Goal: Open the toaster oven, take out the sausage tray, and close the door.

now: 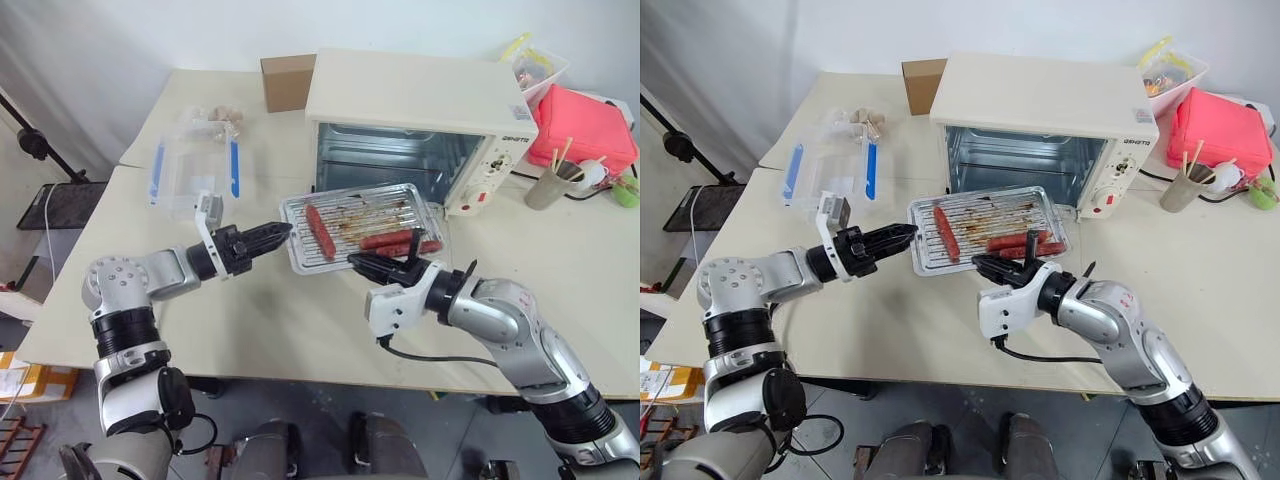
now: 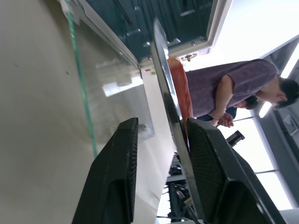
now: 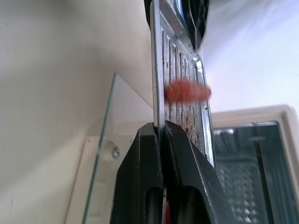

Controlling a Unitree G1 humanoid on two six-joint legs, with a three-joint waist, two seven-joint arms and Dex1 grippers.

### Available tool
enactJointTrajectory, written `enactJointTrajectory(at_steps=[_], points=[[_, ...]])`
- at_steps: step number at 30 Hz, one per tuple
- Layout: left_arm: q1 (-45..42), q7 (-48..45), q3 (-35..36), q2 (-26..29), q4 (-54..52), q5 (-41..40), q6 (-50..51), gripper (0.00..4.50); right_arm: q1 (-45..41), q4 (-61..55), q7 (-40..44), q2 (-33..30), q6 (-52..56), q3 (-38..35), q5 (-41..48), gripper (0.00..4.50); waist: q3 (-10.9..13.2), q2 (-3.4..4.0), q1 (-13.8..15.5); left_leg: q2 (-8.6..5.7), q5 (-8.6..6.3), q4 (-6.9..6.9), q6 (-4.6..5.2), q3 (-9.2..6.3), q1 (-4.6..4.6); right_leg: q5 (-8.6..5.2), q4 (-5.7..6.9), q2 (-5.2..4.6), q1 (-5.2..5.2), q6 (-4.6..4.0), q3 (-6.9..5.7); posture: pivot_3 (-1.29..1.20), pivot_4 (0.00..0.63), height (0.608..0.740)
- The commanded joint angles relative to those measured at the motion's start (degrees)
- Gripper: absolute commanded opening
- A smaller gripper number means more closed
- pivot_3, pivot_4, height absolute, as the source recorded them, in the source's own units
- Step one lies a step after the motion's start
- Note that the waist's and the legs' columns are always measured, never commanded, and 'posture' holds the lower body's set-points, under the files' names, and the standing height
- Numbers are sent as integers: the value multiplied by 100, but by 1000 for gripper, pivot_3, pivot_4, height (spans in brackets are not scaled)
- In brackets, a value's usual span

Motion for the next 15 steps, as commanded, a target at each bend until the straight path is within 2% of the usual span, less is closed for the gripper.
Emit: enactJointTrajectory(at_steps=[1, 8, 11, 15], points=[[-116, 92, 97, -94, -250, -220, 180, 1837, -145, -38, 30, 8, -202, -5, 165, 0, 0, 0, -3, 0, 0, 0, 0, 0, 0, 0, 0, 0, 0, 0, 0, 0, 150, 740], [-268, 496, 347, -326, -16, -128, 401, 1837, -231, 53, 51, 60, -274, 33, 208, 0, 0, 0, 1, 0, 0, 0, -1, 0, 1, 0, 2, 0, 0, 0, 2, 0, 150, 740], [-344, 760, 531, -410, 138, -41, 459, 1367, -228, 67, 54, 52, -301, 4, 236, 0, 0, -1, 1, 0, 1, 0, -1, 0, 1, 0, 2, -1, 0, 0, 1, 0, 150, 740], [-386, 935, 583, -394, 394, -371, 488, 182, -232, 85, 69, 54, -330, -29, 275, 0, -1, -1, 1, 0, 0, 0, -2, 0, 2, 0, 7, -1, -1, 0, 2, 0, 150, 740]])
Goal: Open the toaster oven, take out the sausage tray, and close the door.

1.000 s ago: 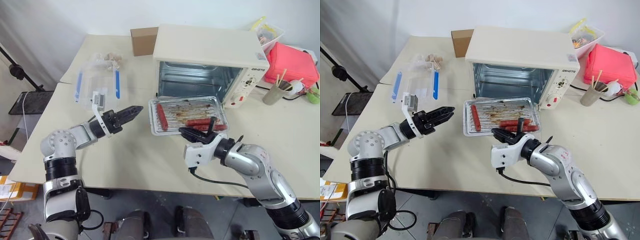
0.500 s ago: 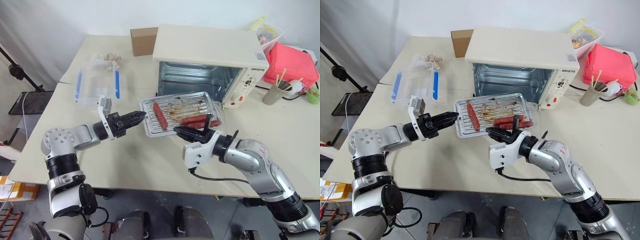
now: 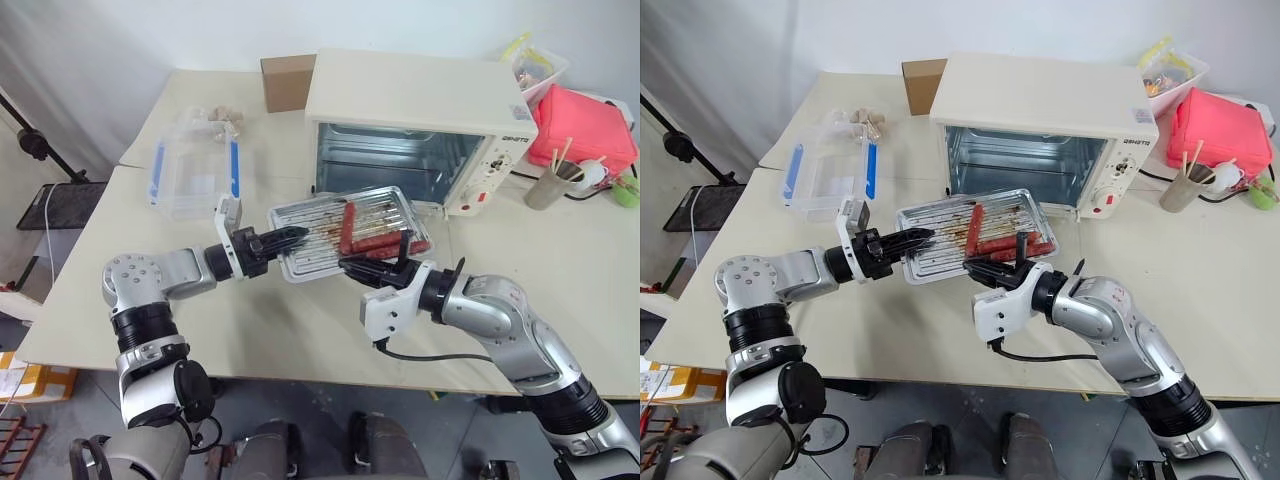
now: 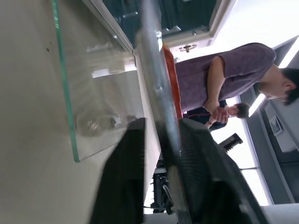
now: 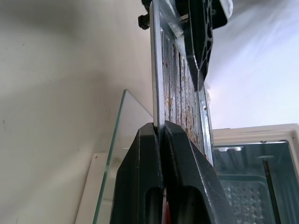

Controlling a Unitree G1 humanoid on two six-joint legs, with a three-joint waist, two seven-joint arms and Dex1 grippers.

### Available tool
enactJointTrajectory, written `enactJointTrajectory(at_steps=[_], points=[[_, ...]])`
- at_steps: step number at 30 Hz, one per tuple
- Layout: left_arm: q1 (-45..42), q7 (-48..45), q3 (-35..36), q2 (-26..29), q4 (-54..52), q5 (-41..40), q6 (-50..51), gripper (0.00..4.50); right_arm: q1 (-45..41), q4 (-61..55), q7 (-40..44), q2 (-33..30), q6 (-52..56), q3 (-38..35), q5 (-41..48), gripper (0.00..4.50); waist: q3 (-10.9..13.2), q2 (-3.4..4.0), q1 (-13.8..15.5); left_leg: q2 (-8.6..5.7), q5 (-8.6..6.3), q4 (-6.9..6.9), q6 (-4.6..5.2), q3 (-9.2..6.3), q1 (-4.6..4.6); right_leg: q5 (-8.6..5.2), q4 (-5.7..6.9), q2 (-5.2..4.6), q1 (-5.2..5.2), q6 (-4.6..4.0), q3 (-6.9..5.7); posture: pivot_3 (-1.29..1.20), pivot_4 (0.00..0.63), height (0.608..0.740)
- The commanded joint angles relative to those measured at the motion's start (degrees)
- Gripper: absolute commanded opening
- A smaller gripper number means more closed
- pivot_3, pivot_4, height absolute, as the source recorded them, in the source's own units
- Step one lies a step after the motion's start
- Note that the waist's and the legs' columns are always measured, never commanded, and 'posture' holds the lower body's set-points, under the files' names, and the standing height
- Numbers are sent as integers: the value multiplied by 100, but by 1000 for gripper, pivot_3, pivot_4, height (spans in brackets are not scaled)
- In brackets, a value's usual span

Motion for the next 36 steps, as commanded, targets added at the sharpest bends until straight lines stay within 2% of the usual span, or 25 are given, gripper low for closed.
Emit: enactJointTrajectory(at_steps=[1, 7, 10, 13, 14, 16, 19, 24, 27, 31, 34, 36], points=[[-95, 236, 108, 36, 333, -519, 29, 27, -137, -140, -26, 18, -106, -113, 185, 0, 0, 0, -2, 0, 0, 0, 0, 0, 1, 0, 3, -1, -1, 0, 0, 0, 150, 740], [-250, 1127, 12, 277, 1404, -1947, 29, 27, -146, -89, 188, 23, -228, -132, 568, 0, 0, -1, -4, 0, 0, 1, -1, -1, 4, 0, 8, -7, -2, 0, 4, 0, 150, 740], [-312, 1606, 74, 422, 1731, -2392, 29, 0, -46, -192, 490, -3, -8, -180, 1053, 822, -1, -1, -4, -1, 0, 2, -2, -4, 5, 0, 10, -8, -2, 0, 3, 0, 150, 740], [-155, 1904, 128, 788, 1825, -2766, 29, 0, 68, -234, 629, -171, -959, -248, 1838, 1817, -1, -3, -8, -1, -1, 3, -2, -6, 4, 0, 12, -8, -2, 0, 2, 0, 150, 740], [-79, 1964, 98, 914, 1822, -2927, 29, 0, 133, -227, 690, -232, -1135, -291, 2048, 2025, -1, -3, -18, -1, -1, 3, -3, -6, 5, 0, 12, -7, -2, 0, 2, 0, 150, 740], [91, 1972, -42, 1144, 1714, -3262, 29, 0, 274, -204, 760, -333, -1187, -415, 2373, 2025, -1, -4, -35, 0, -3, 3, -6, -7, 7, 0, 13, -7, -2, 0, 4, 0, 150, 740], [469, 1717, -398, 1776, 1425, -3717, 29, 0, 608, -82, 783, -519, -1122, -876, 2982, 2025, -1, -4, -34, 3, -4, 2, -8, -8, 12, 0, 17, -7, -1, 0, 4, 0, 150, 740], [897, 1429, -302, 2587, 1536, -4133, 25, 0, 1312, 521, 766, -896, -1013, -1888, 3506, 2025, -2, -8, 17, 1, -4, 9, -8, -14, 11, 0, 13, -11, 7, -1, 6, 0, 150, 740], [1269, 1327, -177, 2832, 1458, -4245, -79, 0, 1575, 1163, 940, -1263, -1431, -2266, 3359, 1437, -3, -8, 10, -8, -4, 9, -7, -17, 10, 0, 7, -17, 13, -1, 15, 0, 150, 740], [1868, 1344, 80, 2958, 1374, -4354, -396, 0, 1700, 2322, 976, -1505, -1673, -2700, 3433, 80, -3, -8, -11, -3, -4, 10, -8, -17, 12, 0, 9, -15, 12, -1, 17, 0, 150, 740], [2138, 1382, 118, 2953, 1214, -4450, -577, 0, 1705, 2675, 1033, -1500, -1563, -2829, 3639, 33, -3, -8, -15, 0, -4, 9, -8, -15, 13, -1, 9, -14, 11, -2, 17, 0, 150, 740], [2358, 1515, 249, 2868, 1098, -4599, -840, 0, 1781, 2876, 1174, -1515, -896, -2941, 4001, 33, -3, -8, -15, 1, -4, 10, -8, -15, 12, -1, 9, -14, 11, -2, 19, 0, 150, 740]])
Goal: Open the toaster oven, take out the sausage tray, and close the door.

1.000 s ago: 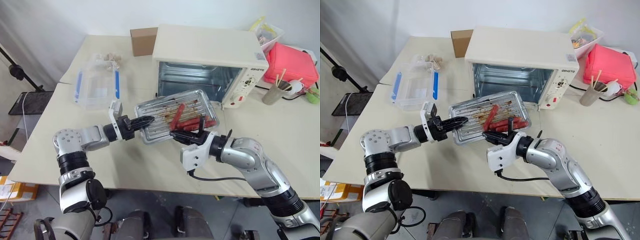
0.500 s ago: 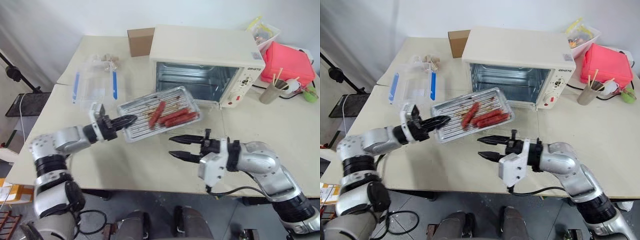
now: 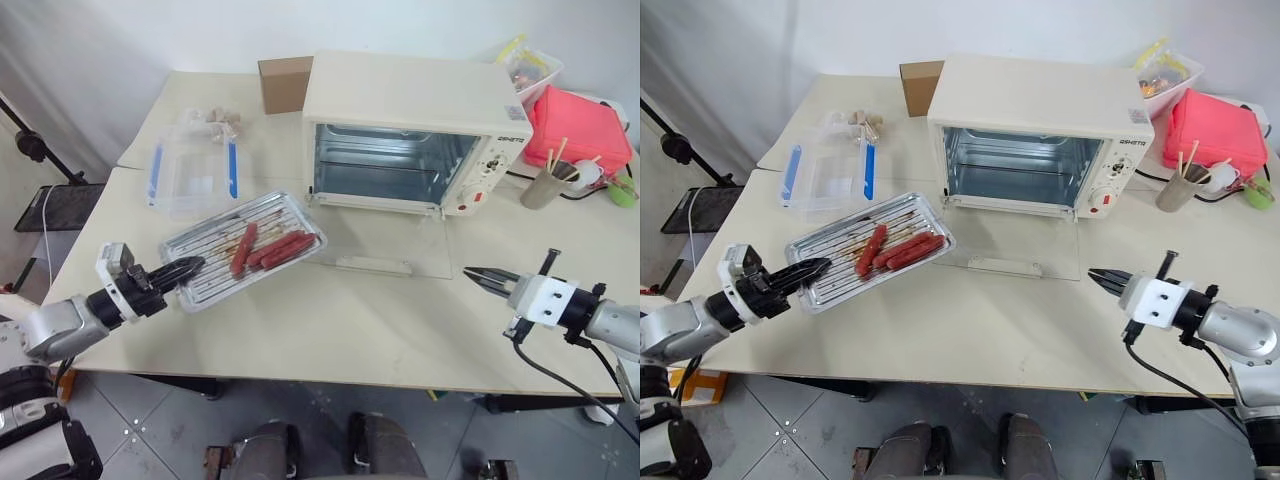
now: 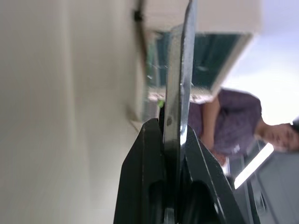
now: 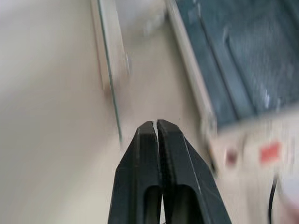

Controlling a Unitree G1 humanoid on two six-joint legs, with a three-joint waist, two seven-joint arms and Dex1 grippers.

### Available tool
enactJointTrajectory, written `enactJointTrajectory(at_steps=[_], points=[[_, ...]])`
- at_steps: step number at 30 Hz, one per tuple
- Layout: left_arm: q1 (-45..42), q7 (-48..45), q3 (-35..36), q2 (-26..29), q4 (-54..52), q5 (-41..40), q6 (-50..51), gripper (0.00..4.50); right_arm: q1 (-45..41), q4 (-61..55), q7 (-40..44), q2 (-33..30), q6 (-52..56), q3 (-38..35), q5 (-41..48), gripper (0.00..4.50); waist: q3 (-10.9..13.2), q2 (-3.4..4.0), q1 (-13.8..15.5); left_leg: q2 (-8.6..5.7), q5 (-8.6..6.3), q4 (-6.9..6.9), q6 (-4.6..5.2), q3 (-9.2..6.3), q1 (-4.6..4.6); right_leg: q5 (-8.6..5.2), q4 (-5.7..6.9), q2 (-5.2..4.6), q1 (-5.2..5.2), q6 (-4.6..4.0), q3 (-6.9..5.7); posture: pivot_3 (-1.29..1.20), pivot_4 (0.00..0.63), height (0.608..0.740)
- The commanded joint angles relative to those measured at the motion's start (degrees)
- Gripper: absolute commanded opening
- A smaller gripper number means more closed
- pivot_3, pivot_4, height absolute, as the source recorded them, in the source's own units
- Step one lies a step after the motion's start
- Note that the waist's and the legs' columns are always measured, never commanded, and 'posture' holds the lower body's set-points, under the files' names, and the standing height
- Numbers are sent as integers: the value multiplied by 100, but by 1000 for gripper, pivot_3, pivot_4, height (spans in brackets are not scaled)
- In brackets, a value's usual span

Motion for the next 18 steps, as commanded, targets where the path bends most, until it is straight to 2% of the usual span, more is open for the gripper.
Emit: enactJointTrajectory(at_steps=[1, 3, 6, 12, 18], points=[[321, 160, 390, -48, -446, -619, -464, 0, 57, 278, 171, -16, 935, -375, 706, 33, 0, 0, 1, 0, 0, 0, 0, 0, 1, 0, 1, -1, 0, 0, 2, 0, 150, 740], [719, 451, 580, -401, -954, -1019, -1012, 0, -58, 748, 385, 57, 1519, -292, 910, 33, 0, 0, -1, 0, 0, 0, 0, -1, 2, 0, 1, -5, 1, 0, 4, 0, 150, 740], [1157, 939, 579, -789, -1571, -1444, -1552, 0, -416, 1283, 684, 278, 1528, -7, 844, 33, -1, -2, -5, 1, -3, 0, 0, -3, 9, 0, 0, -10, 7, -1, 4, 0, 150, 740], [1396, 1321, 779, -1312, -2258, -1492, -1941, 0, -893, 1498, 882, 729, 1600, 183, 833, 33, -2, -1, 0, 0, -1, 3, -3, 8, 18, 0, 4, -9, 9, -4, 11, 0, 150, 740], [1448, 1445, 795, -1452, -2424, -1492, -1917, 0, -1205, 1497, 1065, 1090, 1708, 2, 1218, 33, -1, -1, 16, 0, -2, 2, -3, 9, 18, 0, 6, -6, 10, -4, 9, 0, 150, 740]])
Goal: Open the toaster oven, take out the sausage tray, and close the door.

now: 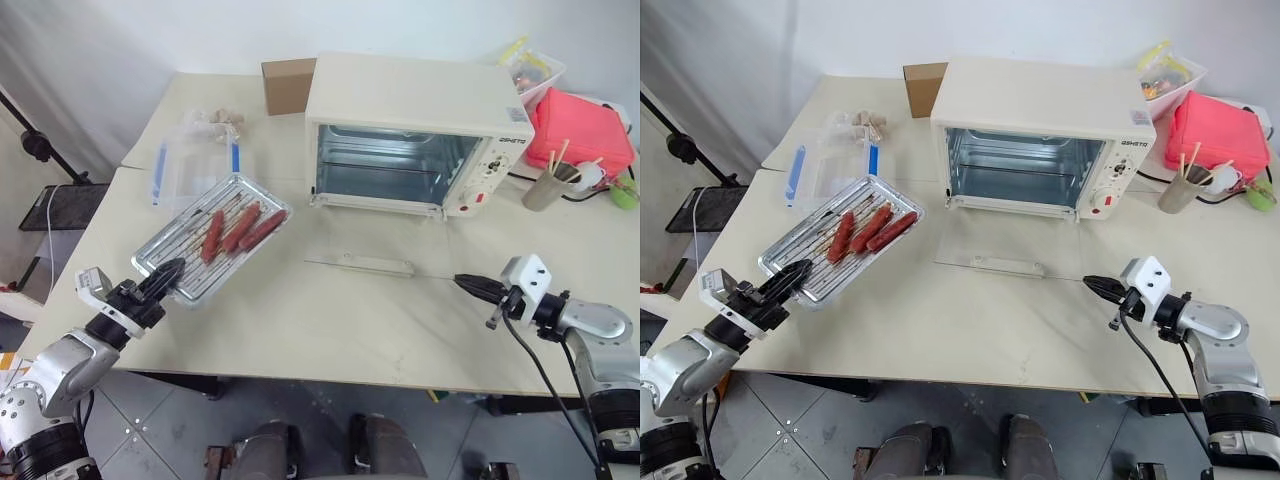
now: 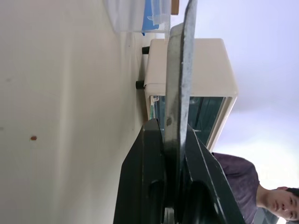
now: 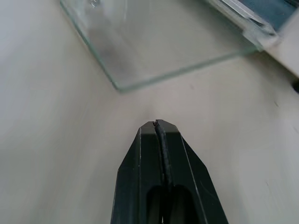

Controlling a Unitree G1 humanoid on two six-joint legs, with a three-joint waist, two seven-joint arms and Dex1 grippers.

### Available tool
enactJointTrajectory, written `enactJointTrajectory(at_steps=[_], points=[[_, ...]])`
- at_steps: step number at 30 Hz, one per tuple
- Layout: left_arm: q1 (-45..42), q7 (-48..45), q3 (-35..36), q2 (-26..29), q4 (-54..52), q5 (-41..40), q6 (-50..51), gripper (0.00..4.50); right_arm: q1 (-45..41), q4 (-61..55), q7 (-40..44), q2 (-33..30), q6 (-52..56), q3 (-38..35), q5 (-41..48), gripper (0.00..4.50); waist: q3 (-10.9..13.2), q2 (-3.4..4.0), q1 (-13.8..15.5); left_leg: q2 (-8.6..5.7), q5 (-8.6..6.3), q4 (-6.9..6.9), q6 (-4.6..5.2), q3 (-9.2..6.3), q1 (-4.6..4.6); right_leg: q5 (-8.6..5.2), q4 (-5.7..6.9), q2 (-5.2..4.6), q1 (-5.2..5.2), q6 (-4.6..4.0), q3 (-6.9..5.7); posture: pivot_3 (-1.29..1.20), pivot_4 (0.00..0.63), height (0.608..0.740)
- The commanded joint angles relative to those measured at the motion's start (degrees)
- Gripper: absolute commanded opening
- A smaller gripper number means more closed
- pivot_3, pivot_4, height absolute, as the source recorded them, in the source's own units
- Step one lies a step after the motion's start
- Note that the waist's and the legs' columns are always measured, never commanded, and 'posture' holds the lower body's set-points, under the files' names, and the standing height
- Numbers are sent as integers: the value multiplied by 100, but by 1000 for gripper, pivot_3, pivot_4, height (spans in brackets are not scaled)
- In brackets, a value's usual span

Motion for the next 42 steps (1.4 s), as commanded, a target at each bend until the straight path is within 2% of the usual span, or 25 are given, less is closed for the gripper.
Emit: enactJointTrajectory(at_steps=[1, 5, 13, 19, 22, 25, 29, 35, 42], points=[[-6, 1, 130, -19, -263, -214, 45, 0, -155, -123, 49, 171, 85, -372, 502, 33, 0, 0, -5, 0, 0, 0, 0, 0, 0, 0, -1, 0, 0, 0, 0, 0, 150, 740], [-29, 11, 109, 22, -222, -214, 107, 0, -310, -326, -172, 325, 588, -797, 1060, 33, 0, 0, -9, 0, 0, 0, 0, 1, 0, 0, 1, 1, -1, 0, 2, 0, 150, 740], [-239, -95, -139, 267, 186, -214, 338, 0, -412, -925, -473, 196, 1378, -1365, 1633, 33, 0, 1, -4, 0, -2, -1, -2, 1, -1, 0, 0, 1, -1, 0, 2, 0, 150, 740], [-343, -108, -186, 255, 300, -214, 314, 0, -97, -800, -181, -315, 1125, -746, 595, 33, -2, -3, -9, 0, -4, -6, -5, 2, -1, 0, -1, 1, -5, 0, 3, 0, 150, 740], [-345, -99, -168, 226, 278, -214, 301, 0, -220, -574, -359, -332, 1398, -565, 348, 33, -2, -3, -13, 1, -4, -6, -5, 9, -1, 0, -1, 2, -6, 0, 6, 0, 150, 740], [-290, -55, -128, 106, 190, -214, 236, 0, -384, -286, -215, -292, 1340, -165, 9, 33, -2, -3, -19, 2, -4, -6, -5, 12, 0, 0, -1, 2, -8, 0, 8, 0, 150, 740], [-238, 6, -93, -72, 30, -214, 170, 0, -493, -290, 245, -121, 1210, 208, -10, 33, -2, -3, -18, 2, -4, -6, -5, 13, 0, 0, -1, 3, -9, 0, 8, 0, 150, 740], [-137, 128, 177, -314, -259, -214, -9, 0, -656, -376, 384, 302, 1279, -143, 585, 33, -2, -3, -12, 2, -4, -6, -5, 13, 0, 0, -4, 3, -7, 0, 8, 0, 150, 740], [-37, 208, 407, -415, -427, -214, -39, 0, -789, -519, 107, 501, 1294, -650, 1035, 33, -2, -3, -10, 2, -4, -6, -5, 12, -1, 0, -4, 3, -7, 0, 7, 0, 150, 740]])
